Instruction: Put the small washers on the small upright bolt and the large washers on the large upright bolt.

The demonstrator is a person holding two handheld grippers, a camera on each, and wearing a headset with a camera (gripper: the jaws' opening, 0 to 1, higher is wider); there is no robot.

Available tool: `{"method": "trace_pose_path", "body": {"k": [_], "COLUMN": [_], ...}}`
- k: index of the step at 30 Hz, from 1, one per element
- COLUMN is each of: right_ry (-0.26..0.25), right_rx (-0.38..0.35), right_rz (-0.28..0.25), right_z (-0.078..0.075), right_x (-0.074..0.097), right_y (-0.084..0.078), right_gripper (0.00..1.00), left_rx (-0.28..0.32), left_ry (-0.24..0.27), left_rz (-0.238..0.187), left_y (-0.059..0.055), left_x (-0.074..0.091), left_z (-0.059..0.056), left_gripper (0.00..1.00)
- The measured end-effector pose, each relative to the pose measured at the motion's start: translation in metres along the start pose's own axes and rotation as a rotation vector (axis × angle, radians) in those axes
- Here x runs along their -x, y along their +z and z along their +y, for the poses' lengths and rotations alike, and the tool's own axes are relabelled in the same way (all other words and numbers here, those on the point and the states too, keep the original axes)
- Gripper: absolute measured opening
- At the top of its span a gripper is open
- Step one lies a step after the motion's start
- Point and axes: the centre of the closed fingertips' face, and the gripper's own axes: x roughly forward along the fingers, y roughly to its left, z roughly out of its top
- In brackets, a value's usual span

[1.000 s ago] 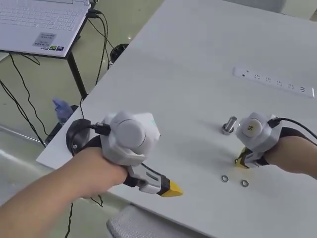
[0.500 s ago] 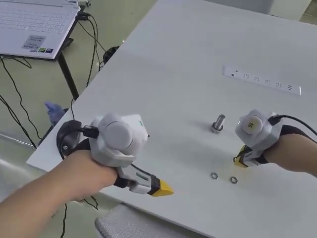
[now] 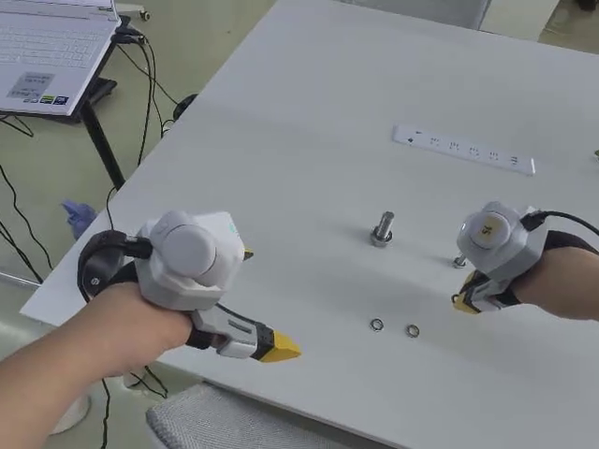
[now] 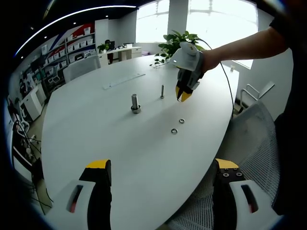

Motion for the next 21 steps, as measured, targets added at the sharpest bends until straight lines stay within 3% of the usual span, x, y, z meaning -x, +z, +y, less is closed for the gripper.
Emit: {"method": "trace_pose_path", "body": {"k": [10,21], "right_ry": [-0.012,-0.036], "right_rx": [-0.031,-0.069], "right_rz": [-0.009,-0.037], "right_z": [-0.013,-0.041], "right_x": [0.009,0.022], "right_y": [-0.014,-0.007], "right_gripper": [0.12,0.12], "left_rx": [0.007,0.007], "left_ry": [-0.004,0.002], "left_rz": [0.01,0.002], "left_y": [0.002,0.01], "left_x": [-0.006,-0.007], "left_z": [-0.006,-0.001], "left_gripper": [0.87,0.86]}}
